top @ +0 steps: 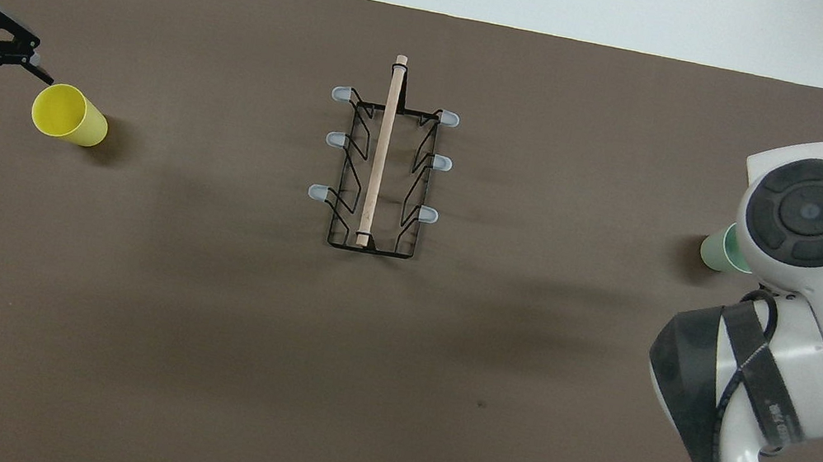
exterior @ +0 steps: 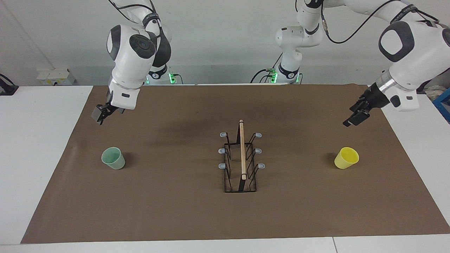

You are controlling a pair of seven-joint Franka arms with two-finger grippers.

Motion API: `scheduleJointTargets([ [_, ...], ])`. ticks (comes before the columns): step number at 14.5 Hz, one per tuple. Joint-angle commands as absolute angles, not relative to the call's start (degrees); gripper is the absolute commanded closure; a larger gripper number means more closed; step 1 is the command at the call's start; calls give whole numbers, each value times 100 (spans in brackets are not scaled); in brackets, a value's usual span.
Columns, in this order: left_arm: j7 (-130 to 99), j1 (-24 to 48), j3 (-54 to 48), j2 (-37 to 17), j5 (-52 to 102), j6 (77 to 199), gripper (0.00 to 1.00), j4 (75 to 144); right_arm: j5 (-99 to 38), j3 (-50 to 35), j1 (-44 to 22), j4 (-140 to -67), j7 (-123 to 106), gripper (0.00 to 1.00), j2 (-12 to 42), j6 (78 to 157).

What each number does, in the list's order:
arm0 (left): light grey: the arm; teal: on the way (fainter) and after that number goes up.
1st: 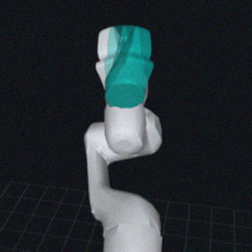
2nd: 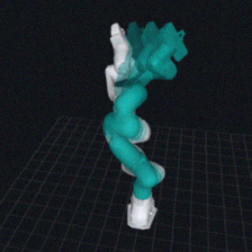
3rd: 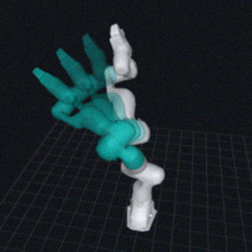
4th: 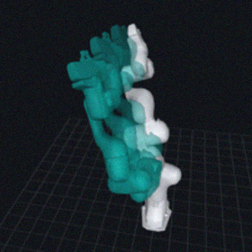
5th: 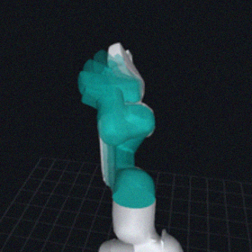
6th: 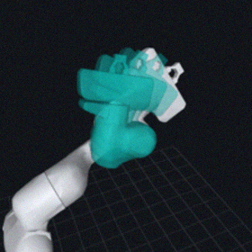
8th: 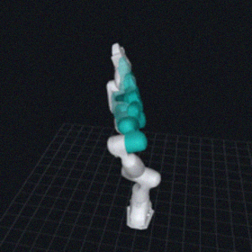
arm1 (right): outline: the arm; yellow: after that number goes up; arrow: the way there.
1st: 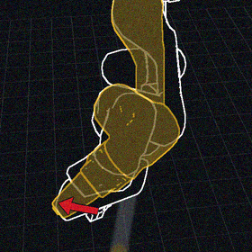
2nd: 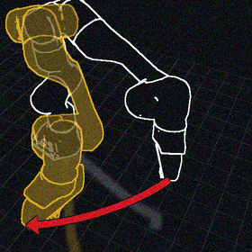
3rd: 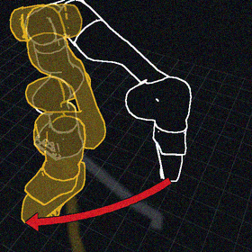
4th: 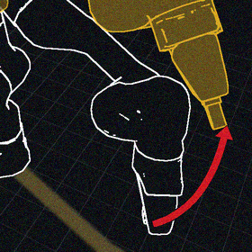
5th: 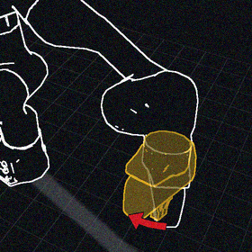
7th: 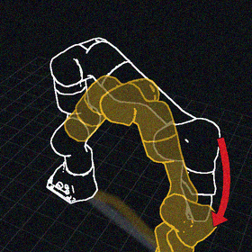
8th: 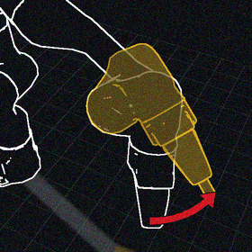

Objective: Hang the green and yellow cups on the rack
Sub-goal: 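Grasp the yellow cup with the left gripper while the right gripper grasps the green cup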

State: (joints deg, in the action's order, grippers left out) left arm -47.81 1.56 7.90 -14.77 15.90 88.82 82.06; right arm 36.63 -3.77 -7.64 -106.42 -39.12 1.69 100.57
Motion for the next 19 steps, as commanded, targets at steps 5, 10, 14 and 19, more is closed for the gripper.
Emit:
scheduleJointTargets([
  [5,-6739,-457,914,-3170,3136,8876,9,6918,4971,-396,-861,-11205,-6073,0,386,10774],
  [10,-6935,-958,870,-3542,4148,9289,9,7022,5748,-396,-888,-11372,-6038,0,984,11353],
  [14,-6926,-1098,879,-3875,4157,9378,8,7110,6266,-387,-1097,-11487,-5232,0,1484,11374],
  [19,-6882,-1301,879,-3981,3903,9667,8,7224,6469,-396,-1327,-11557,-4175,0,1986,11171],
])
